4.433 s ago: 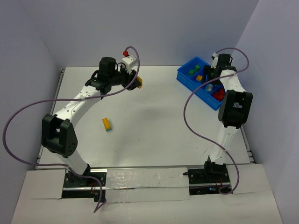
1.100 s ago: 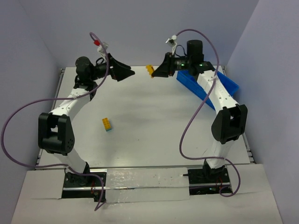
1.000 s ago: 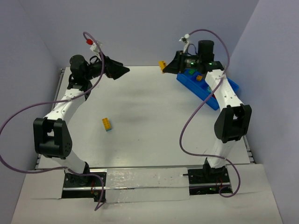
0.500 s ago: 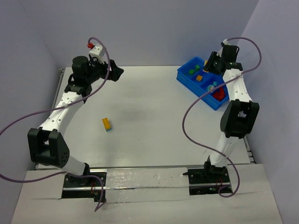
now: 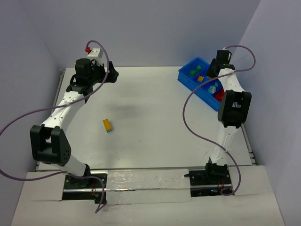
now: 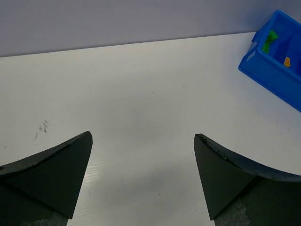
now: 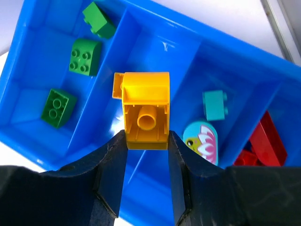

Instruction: Sort the legos into containers by color

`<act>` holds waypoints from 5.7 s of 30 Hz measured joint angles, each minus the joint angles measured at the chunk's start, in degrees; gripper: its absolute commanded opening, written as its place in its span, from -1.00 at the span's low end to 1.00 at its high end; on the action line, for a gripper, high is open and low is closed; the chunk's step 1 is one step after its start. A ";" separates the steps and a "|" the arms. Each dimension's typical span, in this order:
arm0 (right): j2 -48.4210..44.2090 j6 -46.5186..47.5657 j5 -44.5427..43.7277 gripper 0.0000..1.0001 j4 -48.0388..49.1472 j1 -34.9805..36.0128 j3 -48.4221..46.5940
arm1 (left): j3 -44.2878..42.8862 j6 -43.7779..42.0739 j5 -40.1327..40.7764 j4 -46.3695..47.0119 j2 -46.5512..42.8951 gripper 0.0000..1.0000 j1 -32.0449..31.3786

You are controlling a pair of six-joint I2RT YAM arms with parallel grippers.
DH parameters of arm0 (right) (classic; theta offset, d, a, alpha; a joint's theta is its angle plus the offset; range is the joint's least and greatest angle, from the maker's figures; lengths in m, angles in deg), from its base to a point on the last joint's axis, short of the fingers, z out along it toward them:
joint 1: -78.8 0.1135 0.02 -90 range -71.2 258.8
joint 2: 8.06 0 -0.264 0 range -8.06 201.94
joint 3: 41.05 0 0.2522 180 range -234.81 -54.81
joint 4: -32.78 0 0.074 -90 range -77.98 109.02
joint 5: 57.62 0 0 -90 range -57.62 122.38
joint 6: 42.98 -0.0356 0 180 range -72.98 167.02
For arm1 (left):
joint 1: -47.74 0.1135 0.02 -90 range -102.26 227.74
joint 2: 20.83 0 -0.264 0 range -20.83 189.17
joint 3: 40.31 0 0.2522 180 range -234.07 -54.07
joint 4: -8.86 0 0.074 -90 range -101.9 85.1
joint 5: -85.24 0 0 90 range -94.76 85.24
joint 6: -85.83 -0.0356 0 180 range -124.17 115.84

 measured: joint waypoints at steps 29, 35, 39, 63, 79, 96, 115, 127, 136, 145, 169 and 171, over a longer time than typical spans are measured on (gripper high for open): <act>7.47 0.83 2.07 1.00 2.97 0.87 -6.65 | 2.09 -23.26 -19.46 -16.37 0.23 0.97 5.91; 5.15 2.20 6.52 1.00 2.78 1.51 -6.38 | -4.73 -56.95 -27.62 -37.06 1.44 0.83 6.61; 0.13 3.89 10.03 1.00 2.26 2.85 -5.90 | -11.65 -82.81 -28.13 -54.33 5.54 0.80 6.62; -19.37 9.61 16.14 1.00 1.04 5.73 6.87 | -2.07 -122.72 -15.63 -71.40 9.34 0.73 3.61; -19.37 9.85 16.18 1.00 0.93 5.73 6.95 | 1.86 -123.12 -14.39 -66.95 11.79 0.75 -1.64; -19.37 10.61 16.28 0.99 0.92 5.72 7.33 | -0.48 -123.97 -10.16 -62.48 18.98 -0.50 -2.39; -19.65 10.94 24.89 1.00 1.59 5.74 8.61 | -22.87 -90.91 -27.71 -61.17 29.13 -1.00 -8.07; -20.73 11.94 54.14 1.00 3.65 10.36 12.67 | -21.33 -16.93 -49.68 -11.70 22.33 -0.99 -5.63; -22.80 4.98 65.17 0.94 11.49 16.93 12.64 | -13.60 36.44 -52.44 38.97 21.78 -1.00 -3.78; -23.09 -2.21 68.66 0.91 18.26 20.10 12.64 | -13.07 52.68 -52.75 56.62 21.78 -1.00 -3.90; -16.66 -6.79 68.00 -0.15 23.95 25.49 4.82 | -13.09 51.41 -53.26 55.39 21.78 -1.00 -6.23; -16.66 -6.77 68.02 -0.40 24.05 25.49 4.64 | -13.10 51.28 -53.58 55.27 21.77 -1.00 -6.24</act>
